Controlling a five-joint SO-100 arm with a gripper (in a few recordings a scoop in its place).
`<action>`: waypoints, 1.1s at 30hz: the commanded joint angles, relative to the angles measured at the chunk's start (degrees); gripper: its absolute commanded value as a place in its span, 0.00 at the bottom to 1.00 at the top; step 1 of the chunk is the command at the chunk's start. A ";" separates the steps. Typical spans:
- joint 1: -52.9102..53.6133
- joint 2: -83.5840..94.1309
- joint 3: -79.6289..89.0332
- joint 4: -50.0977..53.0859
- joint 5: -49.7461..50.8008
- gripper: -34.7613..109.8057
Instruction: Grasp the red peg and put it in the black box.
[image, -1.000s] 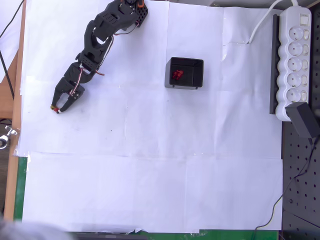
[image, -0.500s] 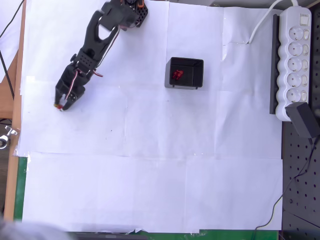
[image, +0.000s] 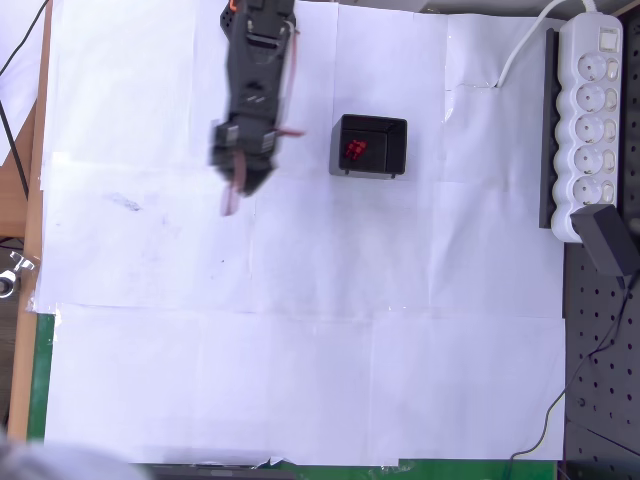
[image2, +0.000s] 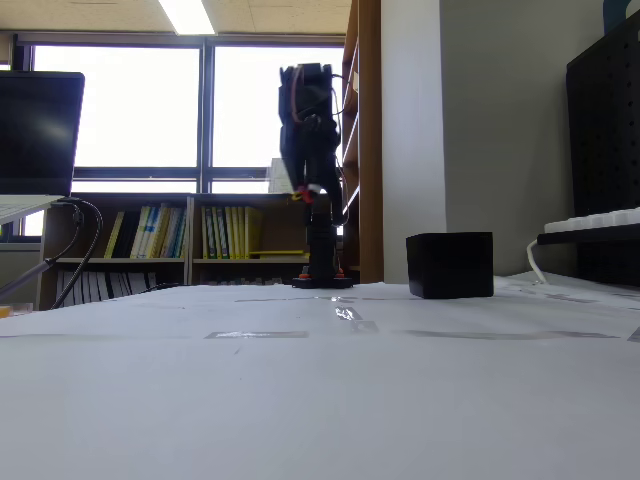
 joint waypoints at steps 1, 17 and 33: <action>-11.07 -6.06 2.37 4.83 2.64 0.24; -38.94 1.85 0.00 2.64 15.64 0.24; -36.65 2.90 -2.64 4.83 11.34 0.51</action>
